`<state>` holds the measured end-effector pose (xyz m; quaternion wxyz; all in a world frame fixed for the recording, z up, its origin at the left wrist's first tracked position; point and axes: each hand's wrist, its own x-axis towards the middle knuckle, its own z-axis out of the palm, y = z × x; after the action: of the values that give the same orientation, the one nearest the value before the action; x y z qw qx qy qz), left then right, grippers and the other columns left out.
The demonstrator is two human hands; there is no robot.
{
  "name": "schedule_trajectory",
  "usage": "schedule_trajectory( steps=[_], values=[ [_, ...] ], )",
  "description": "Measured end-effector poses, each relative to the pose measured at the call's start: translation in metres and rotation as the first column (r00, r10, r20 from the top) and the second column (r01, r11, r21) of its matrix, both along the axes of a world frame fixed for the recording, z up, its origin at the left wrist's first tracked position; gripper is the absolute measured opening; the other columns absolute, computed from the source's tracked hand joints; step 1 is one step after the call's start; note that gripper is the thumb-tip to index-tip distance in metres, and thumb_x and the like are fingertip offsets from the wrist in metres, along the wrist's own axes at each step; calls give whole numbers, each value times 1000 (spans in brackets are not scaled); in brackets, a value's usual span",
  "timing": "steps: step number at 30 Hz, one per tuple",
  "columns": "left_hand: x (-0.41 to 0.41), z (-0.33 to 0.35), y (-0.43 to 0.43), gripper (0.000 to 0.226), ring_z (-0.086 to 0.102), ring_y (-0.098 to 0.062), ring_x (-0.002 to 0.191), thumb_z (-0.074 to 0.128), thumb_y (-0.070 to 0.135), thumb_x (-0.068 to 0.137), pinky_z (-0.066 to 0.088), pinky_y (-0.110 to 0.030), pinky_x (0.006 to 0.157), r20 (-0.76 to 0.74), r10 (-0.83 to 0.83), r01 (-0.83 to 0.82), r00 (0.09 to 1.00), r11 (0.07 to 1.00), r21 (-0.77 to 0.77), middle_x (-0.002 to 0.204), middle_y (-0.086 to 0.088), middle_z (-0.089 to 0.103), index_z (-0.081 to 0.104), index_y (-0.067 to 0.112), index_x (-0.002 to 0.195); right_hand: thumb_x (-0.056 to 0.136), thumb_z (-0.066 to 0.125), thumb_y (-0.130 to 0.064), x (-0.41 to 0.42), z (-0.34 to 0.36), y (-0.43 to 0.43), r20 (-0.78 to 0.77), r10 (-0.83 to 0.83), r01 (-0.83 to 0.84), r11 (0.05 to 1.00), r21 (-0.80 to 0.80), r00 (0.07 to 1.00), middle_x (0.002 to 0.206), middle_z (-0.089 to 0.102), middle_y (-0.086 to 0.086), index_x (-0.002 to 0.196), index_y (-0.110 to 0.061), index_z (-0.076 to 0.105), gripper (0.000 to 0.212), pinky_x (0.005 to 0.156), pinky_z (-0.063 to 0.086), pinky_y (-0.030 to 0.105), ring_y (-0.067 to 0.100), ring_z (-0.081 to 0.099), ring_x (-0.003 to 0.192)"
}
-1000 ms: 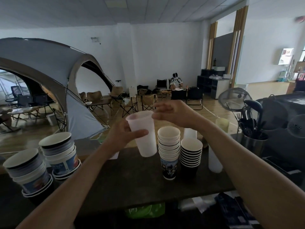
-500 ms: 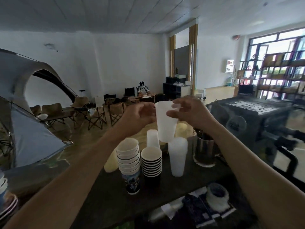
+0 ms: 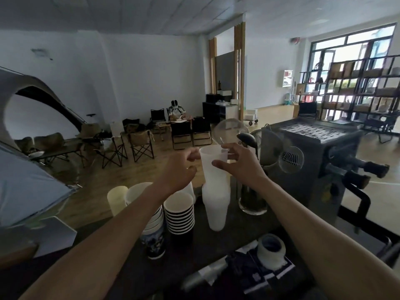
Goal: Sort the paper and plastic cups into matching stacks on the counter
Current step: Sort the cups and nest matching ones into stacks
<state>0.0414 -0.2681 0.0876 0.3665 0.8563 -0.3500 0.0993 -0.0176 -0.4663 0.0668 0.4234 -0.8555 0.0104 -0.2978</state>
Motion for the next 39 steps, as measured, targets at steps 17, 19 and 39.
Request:
schedule_trajectory(
  steps=[17, 19, 39],
  values=[
    [-8, -50, -6, 60, 35, -23, 139, 51, 8, 89, 31, -43, 111, 217, 30, -157, 976, 786, 598, 147, -6, 48, 41, 22, 147, 77, 79, -38, -1, -67, -5, -498, 62, -203, 951, -234, 865, 162, 20, 4, 157, -23, 5, 110, 115, 32, 47, 26, 26, 146],
    [-8, -51, -6, 61, 35, -23, 139, 51, 9, 89, 31, -43, 110, 236, 17, -162, 972, 774, 612, 146, -5, 49, 40, 22, 147, 78, 78, -37, -3, -66, -6, -504, 34, -203, 937, -285, 863, 164, 12, 3, 156, -23, 0, 111, 117, 30, 45, 26, 22, 148],
    [-127, -11, 343, 50, 50, -15, 123, 65, 29, 89, 45, -32, 97, 384, 599, -665, 702, 745, 55, 136, 3, 55, 52, 25, 137, 82, 74, -36, 9, 24, 322, -113, 479, -476, 760, -442, 870, 151, 38, -8, 148, -35, 29, 80, 95, 39, 31, 22, 50, 128]
  ],
)
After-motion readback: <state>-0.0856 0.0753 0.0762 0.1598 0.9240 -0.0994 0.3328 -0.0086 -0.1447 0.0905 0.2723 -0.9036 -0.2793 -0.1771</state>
